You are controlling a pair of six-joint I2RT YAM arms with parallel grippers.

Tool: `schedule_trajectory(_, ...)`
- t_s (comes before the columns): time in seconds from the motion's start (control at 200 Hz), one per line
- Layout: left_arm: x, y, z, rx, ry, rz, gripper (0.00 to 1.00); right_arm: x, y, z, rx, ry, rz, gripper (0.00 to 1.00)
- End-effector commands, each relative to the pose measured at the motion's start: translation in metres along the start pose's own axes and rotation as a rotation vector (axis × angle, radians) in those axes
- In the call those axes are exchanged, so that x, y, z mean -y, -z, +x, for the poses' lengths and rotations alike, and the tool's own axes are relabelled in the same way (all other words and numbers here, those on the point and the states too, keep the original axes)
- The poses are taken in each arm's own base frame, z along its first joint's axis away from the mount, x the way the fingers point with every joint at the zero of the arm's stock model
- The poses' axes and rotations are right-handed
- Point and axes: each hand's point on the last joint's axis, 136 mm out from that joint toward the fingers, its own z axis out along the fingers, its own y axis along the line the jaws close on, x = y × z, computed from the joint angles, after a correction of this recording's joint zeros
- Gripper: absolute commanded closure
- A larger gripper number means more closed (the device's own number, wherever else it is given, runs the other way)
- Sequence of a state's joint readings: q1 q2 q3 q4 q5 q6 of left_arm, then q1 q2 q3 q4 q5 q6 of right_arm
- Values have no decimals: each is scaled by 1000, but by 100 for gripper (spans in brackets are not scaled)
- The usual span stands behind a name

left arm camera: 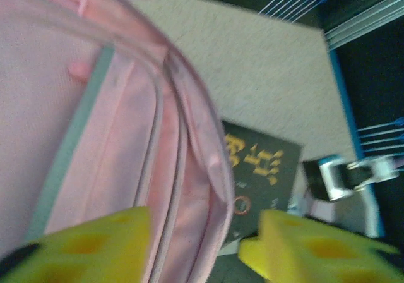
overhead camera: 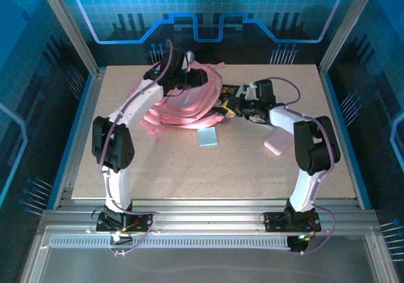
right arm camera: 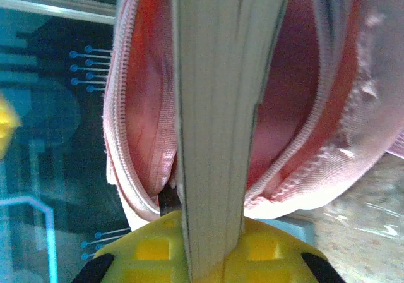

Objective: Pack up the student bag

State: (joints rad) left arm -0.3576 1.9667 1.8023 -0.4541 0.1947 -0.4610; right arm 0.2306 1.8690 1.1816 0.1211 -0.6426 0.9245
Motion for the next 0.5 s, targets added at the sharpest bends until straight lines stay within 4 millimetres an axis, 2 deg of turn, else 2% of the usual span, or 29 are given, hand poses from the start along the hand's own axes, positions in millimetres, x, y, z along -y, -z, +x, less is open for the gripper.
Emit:
schedule_trajectory(0.0,11,10,21,6,-144,-42,21,-89,18,-20,40,224,-239,100)
schedule_trajectory(0.03,10,9,30,-3,-182,-61,15,-92,20,-20,42,229,-239,100)
schedule_trajectory(0.085,11,7,43,-10,-254,-92,10,-96,21,-21,44,241,-232,100)
schedule_trajectory(0.195,11,2,62,-17,-375,-153,9,-97,18,-19,18,250,-213,100)
schedule_trajectory(0.27,7,-6,69,-32,-430,-195,9,-96,16,-17,5,247,-212,100)
schedule_trajectory(0.39,-12,-26,72,-62,-465,-291,11,-96,12,-13,-13,243,-220,100)
schedule_trajectory(0.495,-25,-37,69,-81,-467,-365,21,-98,11,-9,-21,255,-223,100)
